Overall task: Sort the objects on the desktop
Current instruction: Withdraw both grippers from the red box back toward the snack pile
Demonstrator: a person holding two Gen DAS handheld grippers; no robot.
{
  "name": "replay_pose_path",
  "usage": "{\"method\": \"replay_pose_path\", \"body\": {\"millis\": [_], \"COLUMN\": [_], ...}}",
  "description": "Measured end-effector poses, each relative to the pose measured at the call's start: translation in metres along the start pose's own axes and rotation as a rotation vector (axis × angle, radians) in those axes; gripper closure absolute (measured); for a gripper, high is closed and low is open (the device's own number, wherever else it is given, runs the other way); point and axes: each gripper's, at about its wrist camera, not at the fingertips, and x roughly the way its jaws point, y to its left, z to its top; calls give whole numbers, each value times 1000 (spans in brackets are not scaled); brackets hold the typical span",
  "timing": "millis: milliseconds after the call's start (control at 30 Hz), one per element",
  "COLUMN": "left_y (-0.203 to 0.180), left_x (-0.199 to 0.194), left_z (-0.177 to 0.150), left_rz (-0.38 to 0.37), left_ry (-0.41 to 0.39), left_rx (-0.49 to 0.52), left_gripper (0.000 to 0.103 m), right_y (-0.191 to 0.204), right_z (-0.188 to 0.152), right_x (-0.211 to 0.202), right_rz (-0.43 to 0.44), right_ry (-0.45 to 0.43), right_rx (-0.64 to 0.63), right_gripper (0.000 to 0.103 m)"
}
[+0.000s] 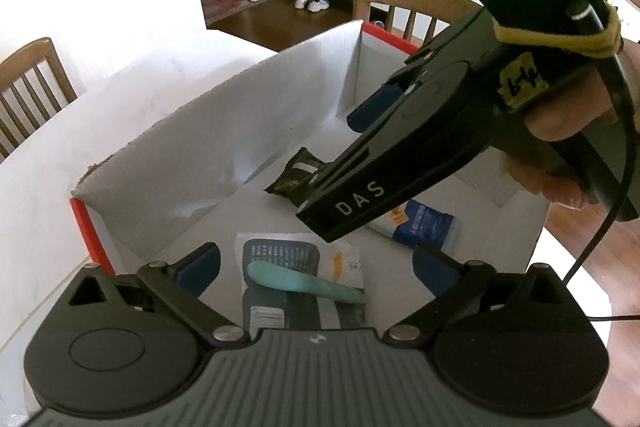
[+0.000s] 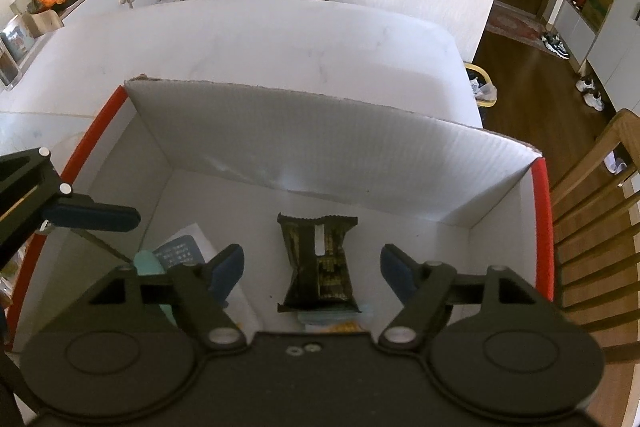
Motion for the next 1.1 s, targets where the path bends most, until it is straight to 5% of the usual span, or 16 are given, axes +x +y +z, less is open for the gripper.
{"method": "replay_pose_path", "body": {"millis": [400, 667, 1100], "left_y": [-1, -6, -13], "left_x": [-16, -29, -52], "left_z": [0, -7, -21], "left_rz": [5, 5, -4], "left_ry": [-58, -91, -142], "left_rx": [-31, -27, -35], "left_gripper": [0, 0, 0], "right_y": [0, 7, 13], "right_z": [-5, -10, -23], "right_x": [-14, -35, -61], "right_rz": [-7, -21, -41], "right_ry": [-29, -77, -126], "right_rx": [18, 15, 69], "right_gripper": [25, 6, 4]}}
